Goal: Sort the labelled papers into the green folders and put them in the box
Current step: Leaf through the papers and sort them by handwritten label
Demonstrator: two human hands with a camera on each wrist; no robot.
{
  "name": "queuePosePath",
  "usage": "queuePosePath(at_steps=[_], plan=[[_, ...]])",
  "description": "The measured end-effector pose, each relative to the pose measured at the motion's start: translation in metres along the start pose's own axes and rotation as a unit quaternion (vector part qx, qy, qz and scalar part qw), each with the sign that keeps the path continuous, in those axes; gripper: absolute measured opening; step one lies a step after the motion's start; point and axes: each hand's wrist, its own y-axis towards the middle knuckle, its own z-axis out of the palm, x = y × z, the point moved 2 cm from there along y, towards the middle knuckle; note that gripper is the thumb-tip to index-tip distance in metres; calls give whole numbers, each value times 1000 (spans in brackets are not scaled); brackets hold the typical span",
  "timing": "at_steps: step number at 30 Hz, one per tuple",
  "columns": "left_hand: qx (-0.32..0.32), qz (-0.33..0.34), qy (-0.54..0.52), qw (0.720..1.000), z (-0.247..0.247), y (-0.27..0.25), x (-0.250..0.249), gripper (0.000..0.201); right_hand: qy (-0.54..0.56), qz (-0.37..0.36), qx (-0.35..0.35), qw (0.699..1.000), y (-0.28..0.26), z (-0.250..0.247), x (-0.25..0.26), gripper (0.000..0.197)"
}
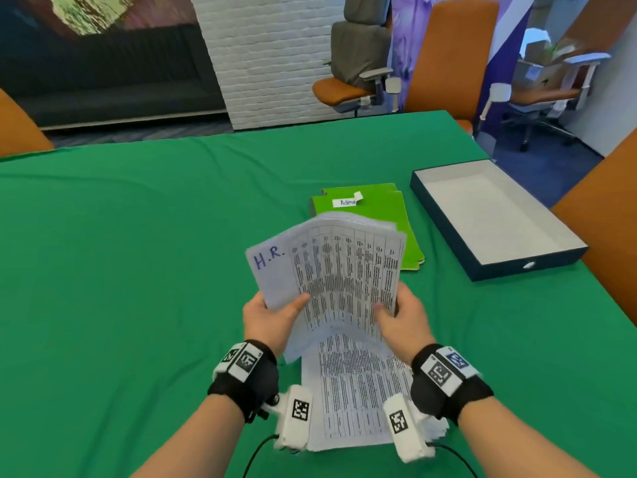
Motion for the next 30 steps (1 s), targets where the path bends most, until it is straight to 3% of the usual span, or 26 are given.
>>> queuePosePath(at_steps=[5,8,13,16,17,19,21,24,26,30], plan=[[51,10,25,998,0,1,0,26,6,32,39,999,-1,0,-9,15],[87,15,64,994,-4,4,1,26,-15,52,54,997,0,-1,-18,16],[57,-11,62,996,-21,24,6,18,-7,51,21,998,11,-6,-26,25],[14,-57,45,997,-42,34,20,19,-86,78,3,993,8,-7,-45,12],[3,-77,32,997,-50,35,25,21,-157,107,12,982,6,-8,-54,18],[-7,-115,-3,993,-65,37,36,25,-310,188,50,931,-2,-9,-74,61],[-8,-153,-41,987,-77,36,44,26,-383,230,60,893,-10,-10,-84,90],[10,-181,-108,978,-91,31,55,37,-373,244,41,894,-11,-9,-91,102],[20,-185,-148,971,-100,28,60,47,-350,259,36,899,-7,-12,-94,97],[37,-203,-141,968,-110,23,68,24,-322,251,15,913,-5,-22,-98,65]])
